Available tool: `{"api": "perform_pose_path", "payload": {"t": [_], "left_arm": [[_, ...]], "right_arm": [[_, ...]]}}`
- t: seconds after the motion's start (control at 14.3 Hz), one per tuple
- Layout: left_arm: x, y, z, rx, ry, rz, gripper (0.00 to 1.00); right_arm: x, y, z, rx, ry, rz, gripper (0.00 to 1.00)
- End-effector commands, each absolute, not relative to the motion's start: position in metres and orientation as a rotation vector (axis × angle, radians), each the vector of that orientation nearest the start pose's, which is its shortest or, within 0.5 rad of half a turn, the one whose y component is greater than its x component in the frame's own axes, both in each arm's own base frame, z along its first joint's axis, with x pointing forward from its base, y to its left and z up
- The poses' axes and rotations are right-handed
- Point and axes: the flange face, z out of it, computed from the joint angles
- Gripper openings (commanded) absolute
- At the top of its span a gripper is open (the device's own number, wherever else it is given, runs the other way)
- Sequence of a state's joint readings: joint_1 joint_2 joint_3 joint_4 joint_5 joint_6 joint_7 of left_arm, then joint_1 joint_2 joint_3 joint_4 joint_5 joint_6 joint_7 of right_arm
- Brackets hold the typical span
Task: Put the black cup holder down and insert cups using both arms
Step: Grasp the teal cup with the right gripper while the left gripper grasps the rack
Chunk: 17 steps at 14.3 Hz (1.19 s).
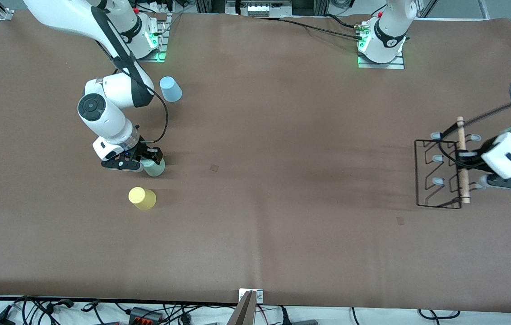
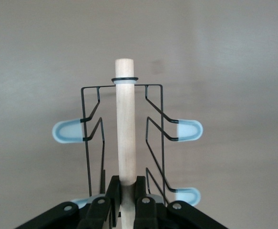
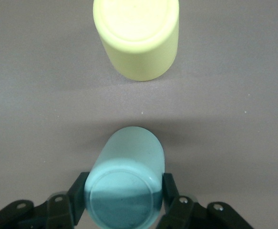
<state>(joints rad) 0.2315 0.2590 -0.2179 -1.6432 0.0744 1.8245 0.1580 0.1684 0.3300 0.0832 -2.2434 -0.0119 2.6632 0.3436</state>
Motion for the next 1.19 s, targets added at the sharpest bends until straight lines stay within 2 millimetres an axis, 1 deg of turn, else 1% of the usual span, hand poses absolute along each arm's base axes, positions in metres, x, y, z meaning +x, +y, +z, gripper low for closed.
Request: {"api": "perform_pose_path", "payload": {"t": [0.0, 0.07, 0.14, 0.21, 0.28, 0.35, 0.42, 0.49, 0.56, 0.63, 0.7, 0.77, 0.84, 0.91, 1.05, 1.12], "left_arm": [[0.627, -0.035, 0.480, -3.132, 0.316, 0.127, 0.01], [0.624, -0.064, 0.483, -3.143, 0.282, 0.122, 0.01], [0.620, -0.091, 0.485, -3.153, 0.264, 0.120, 0.01], [0.616, -0.117, 0.484, -3.154, 0.279, 0.121, 0.01], [0.611, -0.143, 0.483, -3.155, 0.339, 0.119, 0.01], [0.607, -0.163, 0.480, -3.163, 0.378, 0.131, 0.01], [0.602, -0.188, 0.473, -3.160, 0.407, 0.147, 0.01], [0.596, -0.215, 0.468, -3.161, 0.423, 0.158, 0.01], [0.591, -0.236, 0.458, -3.166, 0.414, 0.182, 0.01], [0.589, -0.262, 0.455, -3.178, 0.398, 0.177, 0.01], [0.591, -0.279, 0.454, -3.193, 0.373, 0.161, 0.01], [0.589, -0.299, 0.451, -3.208, 0.325, 0.163, 0.01], [0.582, -0.325, 0.443, -3.212, 0.289, 0.178, 0.01], [0.575, -0.353, 0.439, -3.224, 0.266, 0.178, 0.01], [0.568, -0.394, 0.428, -3.255, 0.139, 0.174, 0.01], [0.564, -0.409, 0.422, -3.266, 0.097, 0.158, 0.01]], "right_arm": [[0.536, 0.137, 0.228, -3.091, 0.111, -0.145, 0.26], [0.536, 0.136, 0.230, -3.091, 0.113, -0.148, 0.25], [0.539, 0.135, 0.237, -3.089, 0.100, -0.171, 0.23], [0.544, 0.132, 0.257, -3.084, 0.078, -0.219, 0.23], [0.545, 0.126, 0.280, -3.095, 0.053, -0.216, 0.23], [0.549, 0.119, 0.308, -3.106, 0.031, -0.213, 0.23], [0.551, 0.115, 0.333, -3.117, -0.006, -0.195, 0.23], [0.556, 0.104, 0.363, -3.126, -0.024, -0.183, 0.23], [0.558, 0.101, 0.385, -3.134, -0.054, -0.156, 0.23], [0.561, 0.098, 0.411, -3.142, -0.069, -0.121, 0.23], [0.563, 0.097, 0.432, -3.148, -0.065, -0.086, 0.23], [0.563, 0.098, 0.450, -3.153, -0.056, -0.050, 0.23], [0.563, 0.098, 0.461, -3.158, -0.034, -0.007, 0.24], [0.564, 0.099, 0.470, -3.153, -0.026, -0.008, 0.24], [0.565, 0.101, 0.469, -3.149, -0.027, -0.019, 0.24], [0.565, 0.102, 0.470, -3.147, -0.026, -0.021, 0.24]]}}
